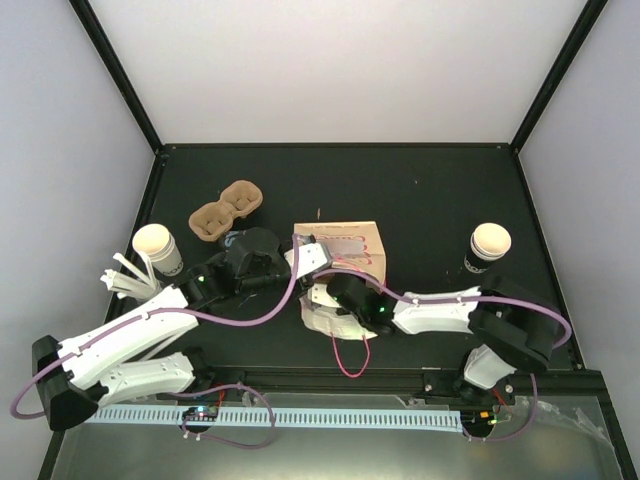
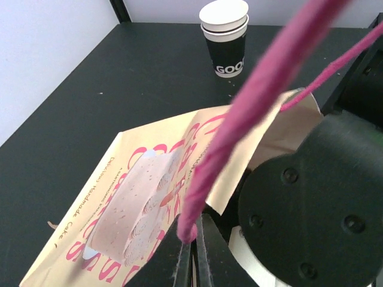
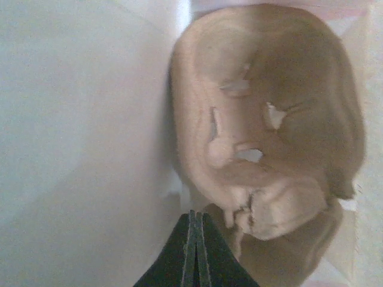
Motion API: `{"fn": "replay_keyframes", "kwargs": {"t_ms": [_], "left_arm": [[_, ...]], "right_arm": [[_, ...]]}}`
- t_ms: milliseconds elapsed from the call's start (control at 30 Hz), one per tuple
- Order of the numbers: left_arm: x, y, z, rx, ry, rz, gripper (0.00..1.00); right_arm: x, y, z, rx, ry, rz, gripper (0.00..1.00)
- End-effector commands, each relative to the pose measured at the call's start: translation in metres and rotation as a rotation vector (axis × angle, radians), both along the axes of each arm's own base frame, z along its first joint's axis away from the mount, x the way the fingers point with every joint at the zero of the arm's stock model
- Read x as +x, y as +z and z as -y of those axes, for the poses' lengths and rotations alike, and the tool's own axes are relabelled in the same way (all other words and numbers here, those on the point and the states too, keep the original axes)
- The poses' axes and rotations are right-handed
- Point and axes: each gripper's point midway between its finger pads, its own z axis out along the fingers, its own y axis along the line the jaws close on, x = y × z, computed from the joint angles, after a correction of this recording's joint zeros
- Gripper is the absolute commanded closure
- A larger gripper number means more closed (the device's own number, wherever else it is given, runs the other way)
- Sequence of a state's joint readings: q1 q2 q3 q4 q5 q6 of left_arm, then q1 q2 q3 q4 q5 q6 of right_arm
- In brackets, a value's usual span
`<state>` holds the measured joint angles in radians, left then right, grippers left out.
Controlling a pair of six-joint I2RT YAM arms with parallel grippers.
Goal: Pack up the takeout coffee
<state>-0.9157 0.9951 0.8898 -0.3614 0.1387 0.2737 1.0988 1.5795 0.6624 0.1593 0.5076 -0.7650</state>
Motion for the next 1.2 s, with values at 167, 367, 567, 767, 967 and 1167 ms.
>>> {"fn": "replay_keyframes", "kwargs": {"t_ms": [167,367,567,767,967,1167], "left_arm": [[-0.002,-0.022,0.004,0.035,-0.01,-0.048,0.98],[-0.012,-0.017,0.009,0.011,-0.066,-0.066,0.98],[-0.017,-0.005,0.011,-0.025,-0.079,-0.076,0.98],[-0.021,0.002,0.014,-0.055,-0.102,-0.102,0.98],[-0.02,0.011,0.013,-0.084,-0.09,-0.083,0.99],[-0.018,0.027,0.013,-0.123,-0.086,-0.044,0.98]], "right_arm": [[-0.008,0.03,0.012,0.116,-0.038,0.004,0.99],[0.018,0.034,0.013,0.105,-0.113,0.047,0.99],[0.037,0.034,0.014,0.123,-0.158,0.068,0.99],[0.04,0.014,0.011,0.066,-0.115,-0.001,0.99],[0.032,-0.003,0.006,0.054,-0.065,-0.087,0.99],[0.03,-0.016,0.008,0.01,-0.05,-0.125,0.99]]}}
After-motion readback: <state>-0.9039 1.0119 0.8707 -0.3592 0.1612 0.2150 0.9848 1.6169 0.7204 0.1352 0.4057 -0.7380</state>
